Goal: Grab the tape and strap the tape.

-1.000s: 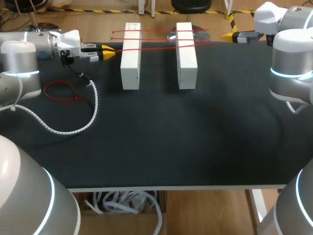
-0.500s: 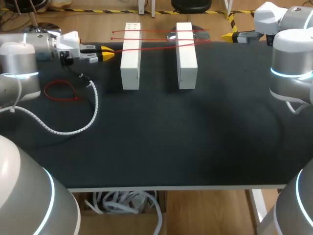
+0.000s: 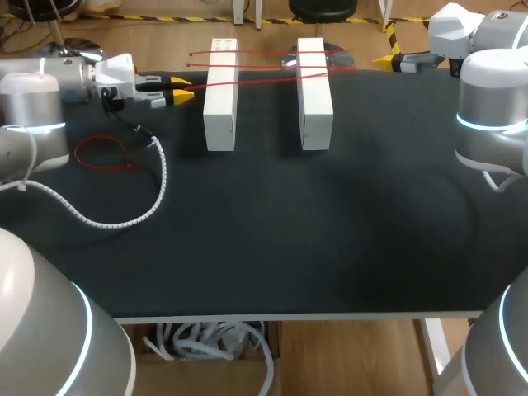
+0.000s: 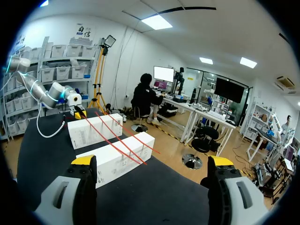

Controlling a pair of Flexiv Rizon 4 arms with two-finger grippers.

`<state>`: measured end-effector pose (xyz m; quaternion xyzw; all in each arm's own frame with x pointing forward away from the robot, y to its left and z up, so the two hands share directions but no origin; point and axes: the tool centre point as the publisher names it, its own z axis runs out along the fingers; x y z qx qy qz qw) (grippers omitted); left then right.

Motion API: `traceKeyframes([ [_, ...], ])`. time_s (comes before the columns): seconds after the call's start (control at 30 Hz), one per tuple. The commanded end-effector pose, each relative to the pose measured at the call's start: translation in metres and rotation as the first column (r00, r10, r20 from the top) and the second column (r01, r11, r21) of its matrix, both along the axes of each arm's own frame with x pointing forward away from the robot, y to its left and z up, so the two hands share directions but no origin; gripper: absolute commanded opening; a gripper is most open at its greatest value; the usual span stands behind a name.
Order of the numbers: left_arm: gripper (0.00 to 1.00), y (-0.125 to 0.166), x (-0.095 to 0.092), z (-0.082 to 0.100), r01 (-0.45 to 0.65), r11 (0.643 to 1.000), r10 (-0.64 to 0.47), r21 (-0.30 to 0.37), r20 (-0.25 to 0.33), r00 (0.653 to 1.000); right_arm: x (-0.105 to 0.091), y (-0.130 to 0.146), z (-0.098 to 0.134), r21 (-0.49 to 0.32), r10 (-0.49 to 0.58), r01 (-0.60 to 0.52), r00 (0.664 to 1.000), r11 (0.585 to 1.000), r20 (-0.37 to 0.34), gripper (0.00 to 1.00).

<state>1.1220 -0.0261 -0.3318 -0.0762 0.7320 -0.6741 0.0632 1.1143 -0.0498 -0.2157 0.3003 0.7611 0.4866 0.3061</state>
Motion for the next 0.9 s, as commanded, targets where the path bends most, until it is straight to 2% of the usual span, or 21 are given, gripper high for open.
traceKeyframes([
  [0.03, 0.12, -0.0016, -0.0003, 0.0013, -0.004, 1.0, 0.004, -0.005, -0.006, 1.0, 0.0, 0.0, -0.0001, 0.0, 0.0, 0.0, 1.0, 1.0, 0.0, 1.0],
  [0.1, 0.03, -0.002, 0.0, 0.0018, -0.003, 1.0, 0.003, -0.006, -0.004, 1.0, 0.0, 0.0, -0.0001, 0.0, 0.0, 0.0, 1.0, 1.0, 0.0, 1.0],
  [0.13, 0.09, -0.0021, 0.0003, 0.0021, -0.003, 1.0, 0.003, -0.006, -0.003, 1.0, 0.0, 0.0, -0.0001, 0.0, 0.0, 0.0, 1.0, 1.0, 0.0, 1.0],
  [0.27, 0.09, -0.0018, 0.0017, 0.0022, -0.002, 1.0, 0.002, -0.007, 0.001, 1.0, 0.0, 0.0, -0.0001, 0.0, 0.0, 0.0, 1.0, 1.0, 0.0, 1.0],
  [0.33, 0.0, -0.0012, 0.0021, 0.002, -0.003, 1.0, 0.003, -0.006, 0.001, 1.0, 0.0, 0.0, -0.0001, 0.0, 0.0, 0.0, 1.0, 1.0, 0.0, 1.0],
  [0.67, 0.0, 0.0019, 0.0018, 0.0036, -0.001, 1.0, 0.001, -0.005, 0.006, 1.0, 0.0, 0.0, -0.0001, 0.0, 0.0, 0.0, 1.0, 1.0, 0.0, 1.0],
  [0.9, 0.0, 0.0007, -0.0021, 0.0103, 0.038, 0.999, -0.038, 0.0, 0.033, 0.999, 0.0, 0.0, -0.0001, 0.0, 0.0, 0.0, 1.0, 1.0, 0.0, 1.0],
])
